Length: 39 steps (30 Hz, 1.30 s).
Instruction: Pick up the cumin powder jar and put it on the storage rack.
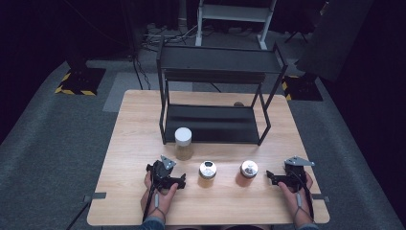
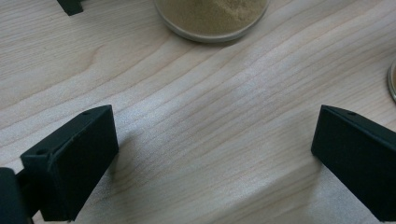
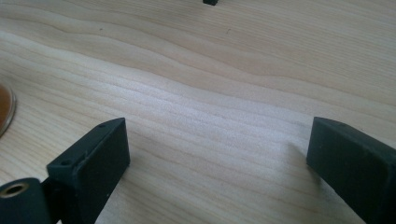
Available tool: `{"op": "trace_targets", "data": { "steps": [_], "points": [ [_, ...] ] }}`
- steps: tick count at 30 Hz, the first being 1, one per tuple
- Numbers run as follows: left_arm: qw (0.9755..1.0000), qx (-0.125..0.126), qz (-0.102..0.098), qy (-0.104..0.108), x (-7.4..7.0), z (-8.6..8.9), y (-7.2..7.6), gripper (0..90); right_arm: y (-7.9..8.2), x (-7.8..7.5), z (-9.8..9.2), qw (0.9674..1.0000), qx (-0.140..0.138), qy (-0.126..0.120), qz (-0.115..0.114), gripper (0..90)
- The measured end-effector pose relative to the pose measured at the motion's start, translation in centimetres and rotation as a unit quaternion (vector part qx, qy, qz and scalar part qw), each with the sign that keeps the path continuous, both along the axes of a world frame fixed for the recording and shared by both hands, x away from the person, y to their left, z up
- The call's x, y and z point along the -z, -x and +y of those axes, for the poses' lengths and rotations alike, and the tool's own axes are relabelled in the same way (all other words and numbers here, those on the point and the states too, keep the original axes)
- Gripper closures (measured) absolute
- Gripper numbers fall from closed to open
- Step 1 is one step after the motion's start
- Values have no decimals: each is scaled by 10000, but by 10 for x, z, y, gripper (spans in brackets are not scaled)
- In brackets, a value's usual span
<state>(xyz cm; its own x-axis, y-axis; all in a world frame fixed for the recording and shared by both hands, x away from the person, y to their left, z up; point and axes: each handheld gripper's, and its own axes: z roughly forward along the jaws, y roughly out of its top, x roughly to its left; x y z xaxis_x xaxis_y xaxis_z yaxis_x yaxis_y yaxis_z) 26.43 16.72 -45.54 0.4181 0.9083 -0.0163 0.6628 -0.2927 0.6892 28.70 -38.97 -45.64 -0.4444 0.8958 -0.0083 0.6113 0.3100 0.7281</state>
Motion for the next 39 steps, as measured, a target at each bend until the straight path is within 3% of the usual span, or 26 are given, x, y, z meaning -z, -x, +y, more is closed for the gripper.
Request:
{"op": "trace_targets", "data": {
  "steps": [10, 18, 21, 25, 31, 36, 39],
  "points": [
    [10000, -86, 22, -3, -1, -3, 0, 5, -9, 1, -11, 9995, -307, -22, -43, 95],
    [9999, 29, 118, -42, -5, -1, -5, 17, -10, 1, -10, 9996, -275, -23, -44, 94],
    [9998, 89, -101, 116, -2, 4, 0, 92, -10, 1, -10, 9996, -275, -22, -45, 94],
    [9974, 90, -577, 419, -6, 13, 12, 81, -10, 1, -10, 9996, -276, -22, -44, 94],
    [9916, 219, -1097, 656, -23, 23, 19, 82, -12, 1, -10, 9994, -331, -13, -46, 91],
    [9858, 198, -1356, 968, -29, 30, 19, 85, -17, 1, -11, 9991, -420, -11, -43, 86],
    [9835, 217, -1483, 1011, -31, 28, 16, 87, -19, 1, -12, 9988, -479, -14, -41, 86]
  ]
}}
